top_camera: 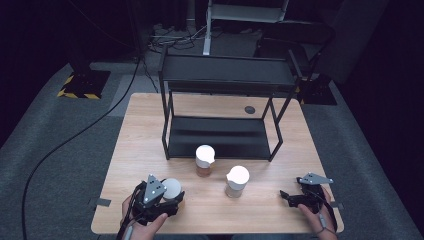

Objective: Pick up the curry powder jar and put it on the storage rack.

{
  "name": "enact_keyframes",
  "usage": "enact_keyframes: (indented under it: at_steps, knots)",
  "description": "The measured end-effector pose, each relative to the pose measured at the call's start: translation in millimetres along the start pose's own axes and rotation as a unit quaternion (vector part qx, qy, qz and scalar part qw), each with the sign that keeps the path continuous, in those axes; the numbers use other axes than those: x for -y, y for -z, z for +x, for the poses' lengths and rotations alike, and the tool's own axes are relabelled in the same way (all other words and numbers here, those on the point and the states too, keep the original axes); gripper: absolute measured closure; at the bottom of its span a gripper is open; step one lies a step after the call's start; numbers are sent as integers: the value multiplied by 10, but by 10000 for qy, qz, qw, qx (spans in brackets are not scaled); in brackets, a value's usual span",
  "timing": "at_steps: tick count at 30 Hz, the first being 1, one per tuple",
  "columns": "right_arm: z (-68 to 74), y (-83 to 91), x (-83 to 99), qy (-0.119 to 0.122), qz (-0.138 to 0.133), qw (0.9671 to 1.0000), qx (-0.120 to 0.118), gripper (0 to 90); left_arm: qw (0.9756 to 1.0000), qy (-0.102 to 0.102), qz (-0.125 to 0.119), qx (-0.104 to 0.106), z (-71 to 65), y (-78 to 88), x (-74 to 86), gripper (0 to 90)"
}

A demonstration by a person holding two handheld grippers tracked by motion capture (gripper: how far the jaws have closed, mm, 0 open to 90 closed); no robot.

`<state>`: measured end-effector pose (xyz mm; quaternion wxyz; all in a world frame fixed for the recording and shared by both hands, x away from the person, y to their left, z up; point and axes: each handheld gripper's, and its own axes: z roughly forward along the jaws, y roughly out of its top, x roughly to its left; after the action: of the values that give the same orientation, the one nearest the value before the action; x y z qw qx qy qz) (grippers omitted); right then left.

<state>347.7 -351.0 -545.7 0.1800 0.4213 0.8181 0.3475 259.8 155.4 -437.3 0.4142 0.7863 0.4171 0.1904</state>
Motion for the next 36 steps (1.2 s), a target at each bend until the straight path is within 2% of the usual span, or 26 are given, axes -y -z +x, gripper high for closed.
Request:
enact_keyframes:
  at_steps: [12, 18, 29, 36]
  knots:
    - [3, 0, 1, -12, -1, 10000, 17, 60, 9999, 21, -91, 77, 111, -116, -200, 330]
    - [5, 0, 1, -16, 2, 10000, 28, 58, 9999, -116, -45, 9, 164, -177, -316, 330]
    - [12, 4, 4, -53, 6, 10000, 67, 57, 9999, -155, -31, 30, 278, -286, -478, 330]
    - [13, 4, 5, -53, 7, 10000, 70, 56, 9998, -207, -40, -62, 340, -338, -594, 330]
